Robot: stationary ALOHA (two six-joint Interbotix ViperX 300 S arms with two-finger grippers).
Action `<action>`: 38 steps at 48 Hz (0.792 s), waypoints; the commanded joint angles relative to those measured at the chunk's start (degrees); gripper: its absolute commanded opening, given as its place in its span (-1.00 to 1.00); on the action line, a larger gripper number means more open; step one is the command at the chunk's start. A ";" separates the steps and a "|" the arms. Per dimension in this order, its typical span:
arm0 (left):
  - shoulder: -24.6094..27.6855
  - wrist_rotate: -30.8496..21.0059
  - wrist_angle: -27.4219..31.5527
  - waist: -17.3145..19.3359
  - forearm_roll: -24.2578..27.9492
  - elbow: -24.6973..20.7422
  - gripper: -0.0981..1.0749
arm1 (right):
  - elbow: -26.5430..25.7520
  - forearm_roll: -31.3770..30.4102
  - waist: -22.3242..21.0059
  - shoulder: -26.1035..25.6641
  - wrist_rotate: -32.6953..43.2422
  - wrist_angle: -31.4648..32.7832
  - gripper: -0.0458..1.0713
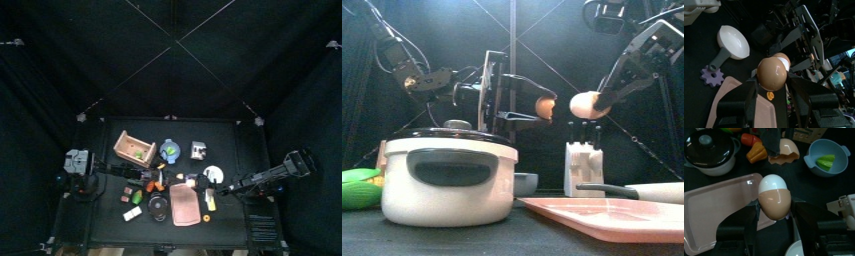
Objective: Peel half of eggshell and place in bowl
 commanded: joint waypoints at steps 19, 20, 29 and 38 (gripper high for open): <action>-2.55 3.08 4.22 2.81 -10.81 -2.81 0.17 | -0.62 -0.62 -0.35 -1.23 0.00 -0.09 0.22; -2.90 3.52 5.36 2.99 -10.55 -3.08 0.17 | -0.53 -0.62 -0.35 -1.23 0.00 0.00 0.22; -7.29 7.21 22.32 5.62 -5.80 -7.91 0.17 | 0.09 -0.35 -0.35 -1.23 0.09 0.00 0.22; -10.63 9.67 35.60 10.99 0.70 -10.46 0.17 | 0.35 0.00 -0.62 -0.53 0.09 0.00 0.22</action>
